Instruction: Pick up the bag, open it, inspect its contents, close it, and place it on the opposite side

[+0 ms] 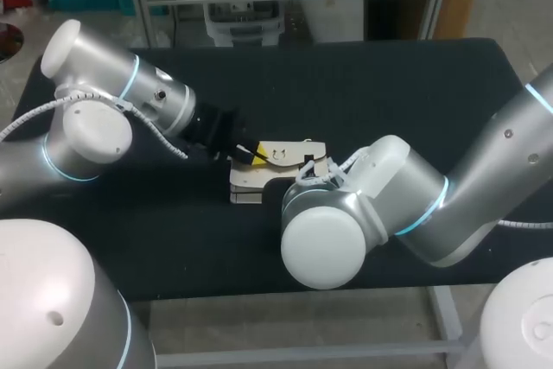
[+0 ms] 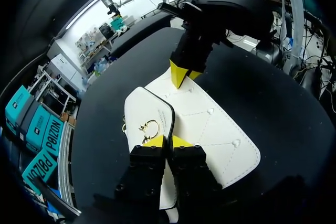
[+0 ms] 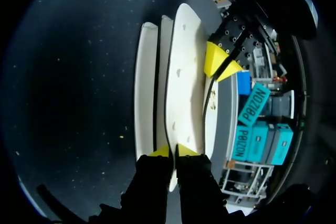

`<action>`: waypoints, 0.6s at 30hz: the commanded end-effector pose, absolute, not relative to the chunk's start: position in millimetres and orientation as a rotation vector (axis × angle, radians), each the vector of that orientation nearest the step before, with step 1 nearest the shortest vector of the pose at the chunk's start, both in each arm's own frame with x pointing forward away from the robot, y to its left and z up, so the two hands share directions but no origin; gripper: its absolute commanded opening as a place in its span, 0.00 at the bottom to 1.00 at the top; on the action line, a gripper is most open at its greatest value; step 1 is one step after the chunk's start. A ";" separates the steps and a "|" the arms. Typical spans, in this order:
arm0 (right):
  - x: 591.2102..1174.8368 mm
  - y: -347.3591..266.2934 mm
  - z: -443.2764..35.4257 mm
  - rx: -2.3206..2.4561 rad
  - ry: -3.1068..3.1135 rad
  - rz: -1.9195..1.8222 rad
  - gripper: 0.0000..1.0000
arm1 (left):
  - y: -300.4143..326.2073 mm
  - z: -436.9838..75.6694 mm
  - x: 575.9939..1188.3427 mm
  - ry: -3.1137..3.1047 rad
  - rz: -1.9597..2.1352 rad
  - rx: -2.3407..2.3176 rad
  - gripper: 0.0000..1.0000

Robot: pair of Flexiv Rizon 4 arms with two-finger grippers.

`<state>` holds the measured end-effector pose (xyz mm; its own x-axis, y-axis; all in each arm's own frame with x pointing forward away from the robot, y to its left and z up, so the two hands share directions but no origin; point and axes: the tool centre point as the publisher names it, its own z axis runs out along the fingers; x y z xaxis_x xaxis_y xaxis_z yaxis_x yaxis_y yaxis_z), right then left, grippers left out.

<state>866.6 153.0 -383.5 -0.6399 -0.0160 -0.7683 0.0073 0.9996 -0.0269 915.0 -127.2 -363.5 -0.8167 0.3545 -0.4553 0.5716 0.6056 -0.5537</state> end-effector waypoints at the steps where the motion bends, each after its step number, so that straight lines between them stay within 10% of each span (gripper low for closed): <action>1: 865.8 150.9 -390.9 -0.013 2.116 -0.019 0.00 | -122.2 -366.4 913.6 2.538 -1.022 0.774 0.00; 18: 865.8 150.9 -390.9 -0.013 2.116 -0.019 0.00 | -129.6 -375.9 917.3 2.583 -0.963 0.792 0.00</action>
